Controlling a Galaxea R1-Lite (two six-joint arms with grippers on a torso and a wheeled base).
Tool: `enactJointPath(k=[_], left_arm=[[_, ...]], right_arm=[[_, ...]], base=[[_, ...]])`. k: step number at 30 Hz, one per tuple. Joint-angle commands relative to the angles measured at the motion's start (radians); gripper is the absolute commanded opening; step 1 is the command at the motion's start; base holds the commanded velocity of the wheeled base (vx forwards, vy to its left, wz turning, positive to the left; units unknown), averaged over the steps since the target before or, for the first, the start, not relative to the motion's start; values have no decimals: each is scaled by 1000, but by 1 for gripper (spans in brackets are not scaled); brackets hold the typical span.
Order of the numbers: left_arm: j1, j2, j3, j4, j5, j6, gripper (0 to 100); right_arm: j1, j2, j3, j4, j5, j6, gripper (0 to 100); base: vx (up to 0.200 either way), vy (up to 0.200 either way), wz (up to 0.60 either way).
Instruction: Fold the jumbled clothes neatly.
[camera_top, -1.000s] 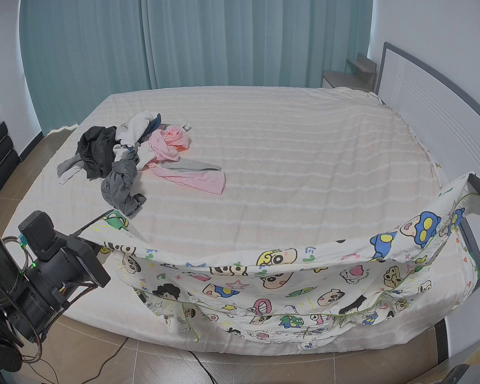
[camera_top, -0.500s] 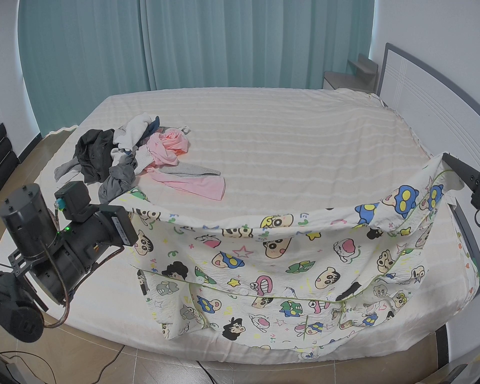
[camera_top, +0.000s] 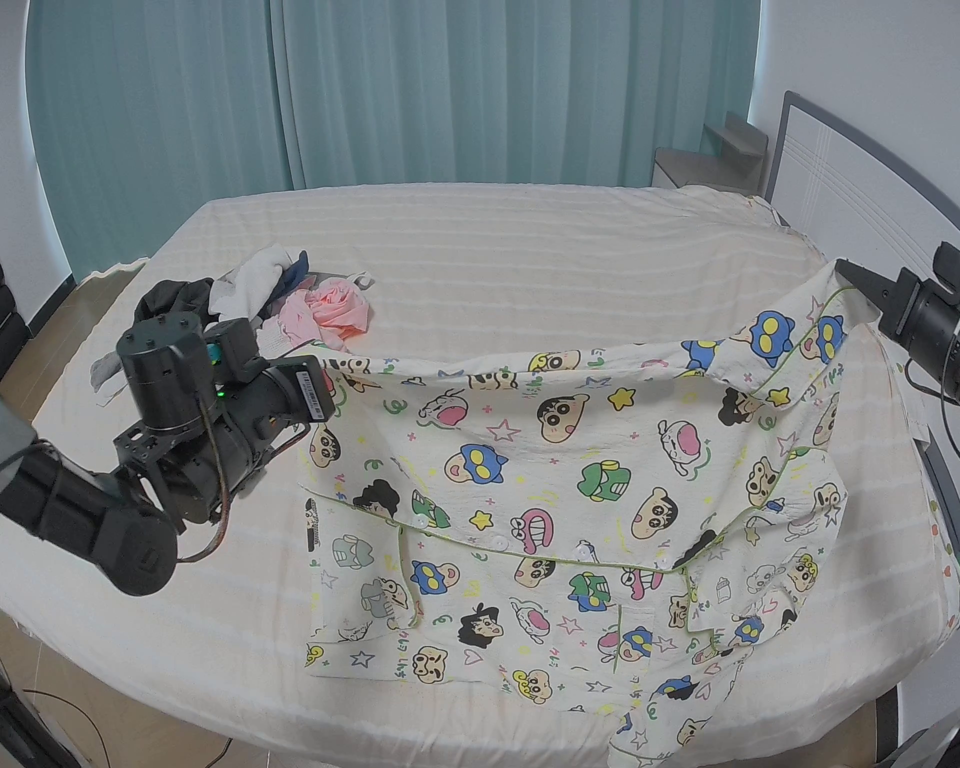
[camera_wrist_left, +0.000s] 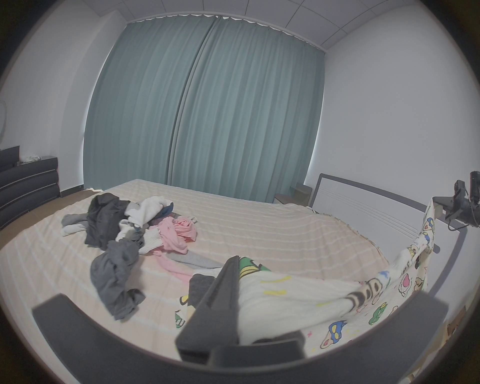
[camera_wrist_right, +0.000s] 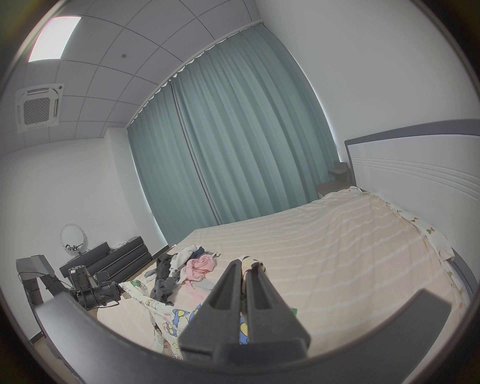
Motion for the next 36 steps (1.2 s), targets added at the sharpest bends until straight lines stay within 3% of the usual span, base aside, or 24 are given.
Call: enactJointPath(k=[1,15,19,24,36], left_arm=[[8,166,-105,0,0,-6,0],[29,531,-365,-30,15,-4,0],[35,634,-477,-20,28,-6,0],[57,706,-553,-19,66,-6,0],[58,770,-658,33,69,-6,0]], right_arm=[[-12,152,-51,-37,-1,-8,0],[-13,468,-95,-202,-19,-20,0],[-12,566,-154,-240,-68,-25,0],[-12,638,-178,-251,-70,-26,0],[-7,852,-321,-312,-127,-34,0]], base=[[200,0,0],[29,0,0],[0,0,0],[0,0,0],[0,0,0]])
